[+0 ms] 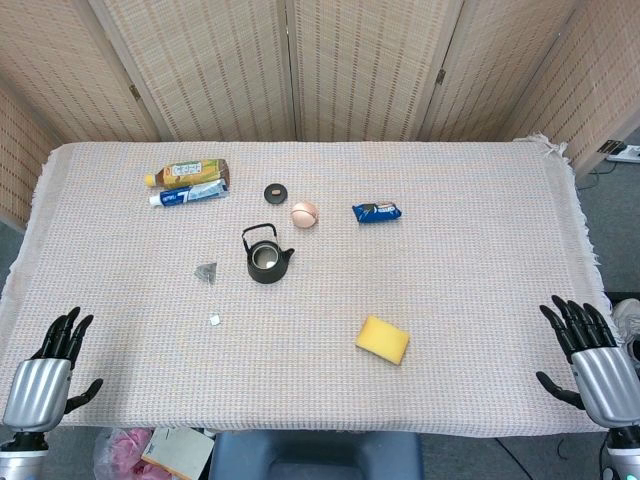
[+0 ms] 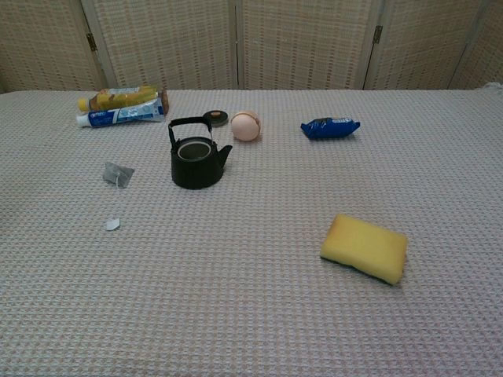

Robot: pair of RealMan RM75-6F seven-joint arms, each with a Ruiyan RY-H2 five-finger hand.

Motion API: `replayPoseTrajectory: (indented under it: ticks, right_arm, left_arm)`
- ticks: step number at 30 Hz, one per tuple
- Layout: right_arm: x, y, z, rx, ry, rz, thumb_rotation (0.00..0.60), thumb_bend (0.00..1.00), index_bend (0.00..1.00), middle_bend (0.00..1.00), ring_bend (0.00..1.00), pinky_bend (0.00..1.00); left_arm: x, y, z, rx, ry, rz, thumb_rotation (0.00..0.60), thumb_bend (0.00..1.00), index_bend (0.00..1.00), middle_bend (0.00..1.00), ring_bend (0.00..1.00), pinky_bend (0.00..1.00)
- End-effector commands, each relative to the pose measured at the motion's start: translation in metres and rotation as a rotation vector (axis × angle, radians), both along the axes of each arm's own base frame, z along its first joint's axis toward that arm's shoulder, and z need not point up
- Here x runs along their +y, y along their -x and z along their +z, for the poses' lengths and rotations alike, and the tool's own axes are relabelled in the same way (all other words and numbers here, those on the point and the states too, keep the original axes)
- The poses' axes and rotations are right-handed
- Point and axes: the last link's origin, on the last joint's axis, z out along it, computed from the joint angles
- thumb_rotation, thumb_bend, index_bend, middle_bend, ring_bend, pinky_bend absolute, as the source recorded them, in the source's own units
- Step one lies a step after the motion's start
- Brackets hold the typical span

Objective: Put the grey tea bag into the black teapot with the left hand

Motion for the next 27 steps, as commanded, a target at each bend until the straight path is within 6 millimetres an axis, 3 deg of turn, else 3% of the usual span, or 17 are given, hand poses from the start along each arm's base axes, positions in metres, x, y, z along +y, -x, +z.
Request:
replayPoseTrajectory:
  ticks: [1,12,14,15,17,18,19,22,27]
  right_arm:
    - [0.000,-0.001,0.001,-0.001,0.010,0.003,0.600,0.12,0.00,0.00,0.00,0.00]
    - [-0.001,-0.005,-0.002,-0.003,0.003,0.017,0.600,0.12,0.00,0.00,0.00,0.00]
    - [-0.002,-0.006,-0.002,-0.006,0.006,0.019,0.600,0.12,0.00,0.00,0.00,0.00]
    - [-0.002,-0.006,-0.002,-0.005,0.004,0.020,0.600,0.12,0.00,0.00,0.00,0.00]
    - [-0.003,-0.007,-0.004,-0.001,-0.005,0.024,0.600,0.12,0.00,0.00,0.00,0.00]
    - [-0.004,-0.007,-0.005,0.001,-0.009,0.025,0.600,0.12,0.00,0.00,0.00,0.00]
    - [-0.005,-0.007,-0.006,0.004,-0.015,0.025,0.600,0.12,0.00,0.00,0.00,0.00]
    - [-0.006,-0.007,-0.007,0.006,-0.024,0.024,0.600,0.12,0.00,0.00,0.00,0.00]
    - [-0.007,-0.007,-0.002,-0.010,-0.006,0.022,0.600,0.12,0.00,0.00,0.00,0.00]
  left_arm:
    - [0.001,0.001,0.000,0.013,-0.017,0.007,0.600,0.23,0.01,0.00,0.07,0.54]
    - [-0.002,-0.007,-0.006,-0.005,0.042,-0.048,0.600,0.23,0.03,0.00,0.07,0.54]
    - [0.002,-0.010,-0.006,0.001,0.060,-0.058,0.600,0.23,0.05,0.15,0.11,0.54]
    - [0.006,-0.013,-0.005,0.016,0.053,-0.067,0.600,0.23,0.06,0.40,0.24,0.59]
    - [0.014,-0.021,-0.007,0.048,0.046,-0.101,0.600,0.23,0.09,0.70,0.46,0.71]
    - [0.018,-0.025,-0.010,0.050,0.044,-0.129,0.600,0.23,0.15,0.88,0.64,0.83]
    - [0.023,-0.030,-0.015,0.048,0.052,-0.162,0.600,0.23,0.21,0.97,0.77,0.92]
    - [0.034,-0.038,-0.030,-0.013,0.117,-0.201,0.600,0.23,0.31,1.00,0.86,0.99]
    - [0.062,-0.046,-0.051,-0.012,0.235,-0.183,0.600,0.23,0.32,1.00,0.92,1.00]
